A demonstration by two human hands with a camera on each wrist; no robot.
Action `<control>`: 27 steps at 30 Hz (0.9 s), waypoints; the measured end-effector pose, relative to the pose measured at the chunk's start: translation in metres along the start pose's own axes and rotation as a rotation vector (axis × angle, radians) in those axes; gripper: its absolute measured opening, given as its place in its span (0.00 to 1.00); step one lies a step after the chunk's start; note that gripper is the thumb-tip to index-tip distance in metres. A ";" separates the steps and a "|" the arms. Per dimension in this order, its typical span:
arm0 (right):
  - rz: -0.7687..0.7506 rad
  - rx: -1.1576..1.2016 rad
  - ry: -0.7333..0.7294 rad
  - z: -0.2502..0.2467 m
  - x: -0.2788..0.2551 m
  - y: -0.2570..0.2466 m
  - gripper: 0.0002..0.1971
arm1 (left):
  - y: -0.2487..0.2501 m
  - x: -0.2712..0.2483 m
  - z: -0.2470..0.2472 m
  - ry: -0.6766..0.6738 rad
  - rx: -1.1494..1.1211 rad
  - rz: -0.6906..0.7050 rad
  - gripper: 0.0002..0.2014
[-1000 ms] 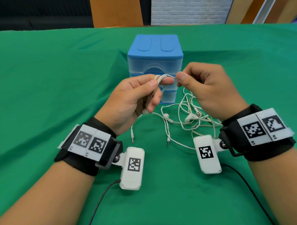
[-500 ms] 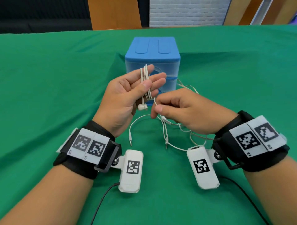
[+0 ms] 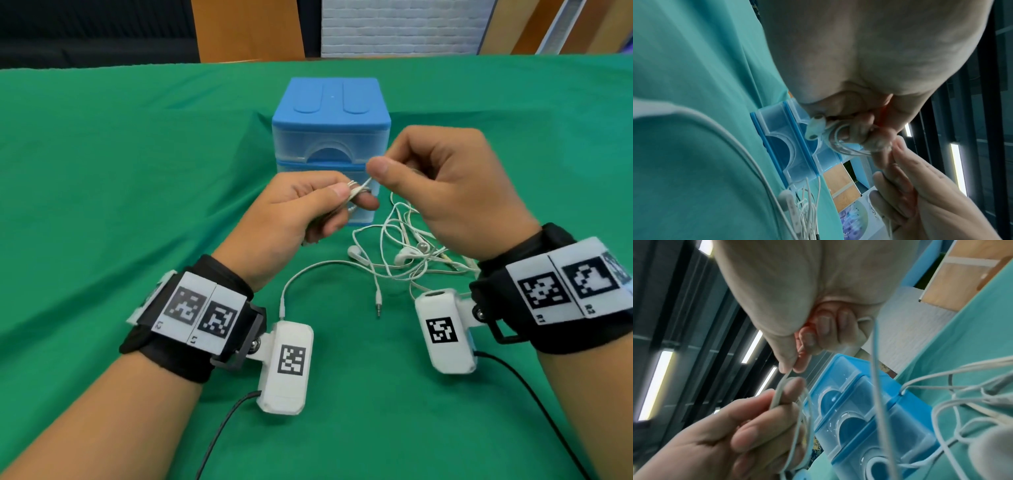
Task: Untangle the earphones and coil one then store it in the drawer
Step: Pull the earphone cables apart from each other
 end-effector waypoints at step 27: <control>-0.055 0.021 -0.229 0.023 -0.003 -0.022 0.10 | 0.005 0.003 -0.009 0.190 0.029 0.083 0.13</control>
Point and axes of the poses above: each hand's wrist, its own x-axis towards the middle knuckle, its own z-axis out of the palm, y = z × x, the point moved 5 cm from there along x, towards the middle knuckle, and after that the axes turned 2 degrees about -y, right-handed, at the moved point
